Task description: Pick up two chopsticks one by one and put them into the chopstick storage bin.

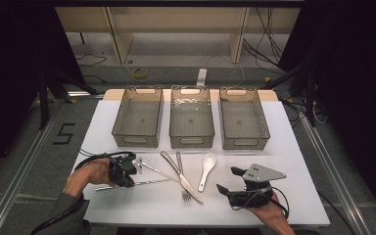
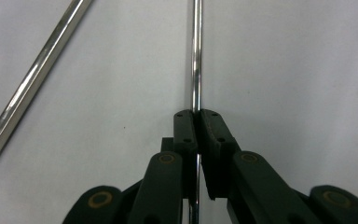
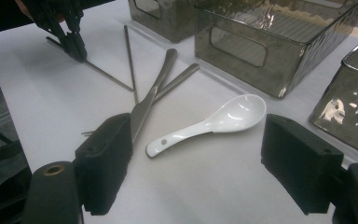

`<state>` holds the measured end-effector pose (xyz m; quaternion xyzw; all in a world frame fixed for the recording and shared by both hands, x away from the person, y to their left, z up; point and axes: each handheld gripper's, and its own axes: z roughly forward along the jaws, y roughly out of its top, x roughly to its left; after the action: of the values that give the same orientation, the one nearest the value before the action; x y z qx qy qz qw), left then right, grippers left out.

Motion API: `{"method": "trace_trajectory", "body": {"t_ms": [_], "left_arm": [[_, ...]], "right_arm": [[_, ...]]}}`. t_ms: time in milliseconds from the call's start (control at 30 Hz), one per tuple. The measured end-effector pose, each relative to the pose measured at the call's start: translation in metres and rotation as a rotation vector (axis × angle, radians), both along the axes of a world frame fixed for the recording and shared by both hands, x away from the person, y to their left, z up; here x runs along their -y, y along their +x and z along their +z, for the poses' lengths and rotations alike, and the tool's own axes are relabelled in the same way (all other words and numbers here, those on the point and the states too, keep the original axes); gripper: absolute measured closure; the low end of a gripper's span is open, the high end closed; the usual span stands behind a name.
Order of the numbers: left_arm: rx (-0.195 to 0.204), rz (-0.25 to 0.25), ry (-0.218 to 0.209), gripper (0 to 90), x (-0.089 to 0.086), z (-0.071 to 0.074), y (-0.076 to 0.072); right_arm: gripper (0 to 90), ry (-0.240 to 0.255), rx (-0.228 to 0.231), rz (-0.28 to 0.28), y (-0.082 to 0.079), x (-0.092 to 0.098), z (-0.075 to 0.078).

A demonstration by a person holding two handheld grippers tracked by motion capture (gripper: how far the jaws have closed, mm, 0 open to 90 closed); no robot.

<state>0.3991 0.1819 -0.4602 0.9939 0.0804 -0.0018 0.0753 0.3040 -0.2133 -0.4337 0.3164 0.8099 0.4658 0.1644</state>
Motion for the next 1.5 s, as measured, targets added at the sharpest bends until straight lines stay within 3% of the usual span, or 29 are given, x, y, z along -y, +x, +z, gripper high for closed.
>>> {"method": "trace_trajectory", "body": {"t_ms": [233,433,600,667,900,933,1167,1300,1500], "left_arm": [[-0.009,0.016,-0.017,84.8,-0.003,0.011,-0.003],[0.062,0.039,-0.060,84.8,-0.006,0.031,-0.006],[0.157,0.136,-0.174,84.8,-0.004,0.047,-0.003],[0.151,0.177,-0.238,84.8,-0.001,0.049,-0.002],[0.200,0.314,-0.306,84.8,0.007,0.054,0.004],[0.200,0.353,-0.334,84.8,0.007,0.055,0.006],[0.211,0.488,-0.477,84.8,0.000,0.065,0.013],[0.237,0.551,-0.520,84.8,-0.005,0.069,0.019],[0.269,0.603,-0.562,84.8,-0.009,0.079,0.033]], "right_arm": [[26.4,0.001,0.000,0.004,0.000,0.000,0.000],[26.4,0.001,-0.001,0.005,0.000,0.000,0.000],[26.2,0.007,-0.004,0.003,0.000,0.001,0.000],[26.1,0.009,-0.003,0.001,0.000,0.001,0.000],[26.0,0.013,-0.004,-0.003,0.000,0.002,0.000],[26.1,0.017,-0.005,-0.002,0.000,0.002,0.000],[25.8,0.026,-0.015,-0.004,0.000,0.003,0.000],[25.8,0.030,-0.014,-0.011,-0.001,0.004,0.000],[25.8,0.050,0.001,-0.019,-0.001,0.006,0.000]]}}
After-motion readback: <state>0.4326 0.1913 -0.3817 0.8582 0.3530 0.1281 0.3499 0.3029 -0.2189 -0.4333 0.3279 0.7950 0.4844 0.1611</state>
